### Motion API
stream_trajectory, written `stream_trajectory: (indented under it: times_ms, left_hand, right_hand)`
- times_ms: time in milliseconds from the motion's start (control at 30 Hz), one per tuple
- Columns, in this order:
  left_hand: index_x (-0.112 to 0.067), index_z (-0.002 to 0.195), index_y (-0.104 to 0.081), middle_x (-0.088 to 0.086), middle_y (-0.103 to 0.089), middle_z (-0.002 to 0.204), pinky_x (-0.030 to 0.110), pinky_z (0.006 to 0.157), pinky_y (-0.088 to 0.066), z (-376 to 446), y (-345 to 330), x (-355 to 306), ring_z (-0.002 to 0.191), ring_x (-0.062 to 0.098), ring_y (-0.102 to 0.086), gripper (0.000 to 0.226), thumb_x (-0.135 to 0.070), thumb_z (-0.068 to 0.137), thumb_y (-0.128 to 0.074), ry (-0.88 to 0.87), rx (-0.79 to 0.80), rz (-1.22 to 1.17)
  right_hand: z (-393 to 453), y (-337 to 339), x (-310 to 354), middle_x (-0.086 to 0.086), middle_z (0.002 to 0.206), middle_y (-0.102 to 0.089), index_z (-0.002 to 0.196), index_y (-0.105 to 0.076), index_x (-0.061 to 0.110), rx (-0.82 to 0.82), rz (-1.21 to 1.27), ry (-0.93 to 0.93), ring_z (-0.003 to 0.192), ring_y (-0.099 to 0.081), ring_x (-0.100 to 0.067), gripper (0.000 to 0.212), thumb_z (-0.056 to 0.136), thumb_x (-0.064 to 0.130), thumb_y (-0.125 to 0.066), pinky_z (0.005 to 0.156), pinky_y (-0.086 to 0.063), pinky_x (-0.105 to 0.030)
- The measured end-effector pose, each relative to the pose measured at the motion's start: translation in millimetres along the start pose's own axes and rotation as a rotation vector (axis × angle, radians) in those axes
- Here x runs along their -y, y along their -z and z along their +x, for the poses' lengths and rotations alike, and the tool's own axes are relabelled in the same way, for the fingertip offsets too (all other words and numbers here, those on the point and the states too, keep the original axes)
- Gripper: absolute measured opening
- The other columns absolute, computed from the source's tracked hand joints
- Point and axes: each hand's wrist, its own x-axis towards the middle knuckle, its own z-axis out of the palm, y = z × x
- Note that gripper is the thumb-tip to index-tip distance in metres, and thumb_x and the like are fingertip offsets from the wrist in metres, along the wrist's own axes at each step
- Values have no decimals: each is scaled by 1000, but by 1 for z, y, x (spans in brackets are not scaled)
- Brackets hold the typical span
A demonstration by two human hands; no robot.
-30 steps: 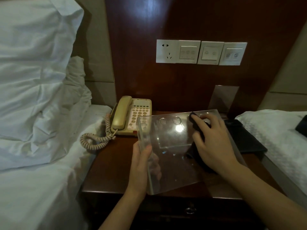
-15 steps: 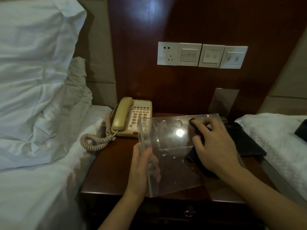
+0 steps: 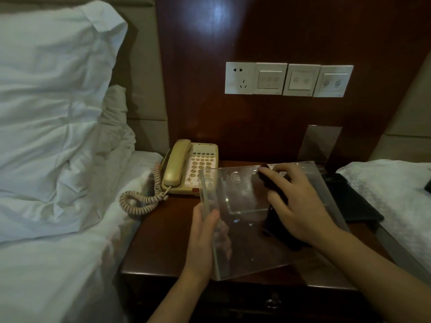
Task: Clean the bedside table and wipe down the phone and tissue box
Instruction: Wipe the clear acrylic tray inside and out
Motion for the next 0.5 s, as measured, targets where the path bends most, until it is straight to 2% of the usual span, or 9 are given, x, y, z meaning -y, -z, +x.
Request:
stream_trajectory:
  times_ms: [133,267,400,500]
  left_hand:
    - [-23,110,-52,3,-45,62,26,37,-41,1,-1,1,41,16,-40,29,-41,88,-59,7,-11,-12]
    - [-21,112,-50,3,-48,63,26,37,-41,1,0,1,40,17,-41,31,-41,88,-56,17,-22,-8]
    - [-34,96,-59,6,-50,65,27,39,-42,0,1,1,40,20,-43,17,-46,86,-64,6,-19,4]
    - [-35,97,-61,5,-50,66,27,38,-41,-2,0,2,41,19,-44,25,-53,79,-66,-4,-9,14]
  right_hand:
    - [4,2,2,4,143,-38,147,-43,27,84,-112,77,126,-37,-14,51,96,38,-43,99,-36,-28]
    - [8,9,10,1,146,-37,149,-39,27,131,-239,51,129,-37,-16,53,97,38,-46,100,-44,-33]
    - [10,9,14,-2,132,-49,144,-44,21,143,-361,110,114,-48,-17,51,95,36,-47,81,-45,-26]
    - [7,8,15,-2,118,-54,134,-51,20,117,-317,113,100,-52,-16,46,90,34,-50,72,-42,-24]
